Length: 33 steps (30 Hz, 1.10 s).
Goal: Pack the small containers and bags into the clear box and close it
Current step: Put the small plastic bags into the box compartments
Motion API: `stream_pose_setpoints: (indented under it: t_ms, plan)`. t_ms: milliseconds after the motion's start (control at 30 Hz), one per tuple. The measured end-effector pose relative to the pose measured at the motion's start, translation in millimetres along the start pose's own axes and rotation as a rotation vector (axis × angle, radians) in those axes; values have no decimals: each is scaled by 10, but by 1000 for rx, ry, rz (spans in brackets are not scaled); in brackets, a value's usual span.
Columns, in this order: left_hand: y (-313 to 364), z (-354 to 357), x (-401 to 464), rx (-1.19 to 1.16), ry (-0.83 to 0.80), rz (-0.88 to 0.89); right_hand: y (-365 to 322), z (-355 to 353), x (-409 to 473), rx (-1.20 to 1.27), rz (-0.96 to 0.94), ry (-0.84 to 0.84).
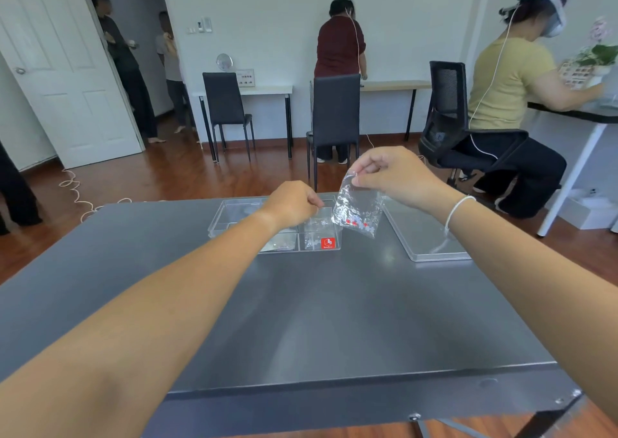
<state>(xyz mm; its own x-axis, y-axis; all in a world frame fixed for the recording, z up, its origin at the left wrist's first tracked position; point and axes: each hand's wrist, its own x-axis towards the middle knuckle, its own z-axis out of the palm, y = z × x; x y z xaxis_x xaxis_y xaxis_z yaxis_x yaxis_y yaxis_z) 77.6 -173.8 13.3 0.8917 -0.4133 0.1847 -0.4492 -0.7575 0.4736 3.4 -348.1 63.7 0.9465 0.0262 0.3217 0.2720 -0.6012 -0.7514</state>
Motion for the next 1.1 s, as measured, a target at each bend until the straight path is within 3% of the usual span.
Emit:
stream_pose_setpoints:
  t_ms: [167, 567, 867, 1100]
  plan:
    - [-106, -57, -27, 44, 15, 31, -79, 106, 178, -3, -7, 75]
    - [-688, -500, -338, 2, 72, -34, -100, 506, 461, -89, -30, 71]
    - [-1036, -693, -570, 155, -91, -165, 80, 786, 512, -313, 39, -30]
    - [-1128, -696, -620, 145, -112, -173, 118, 873, 495, -514, 51, -146]
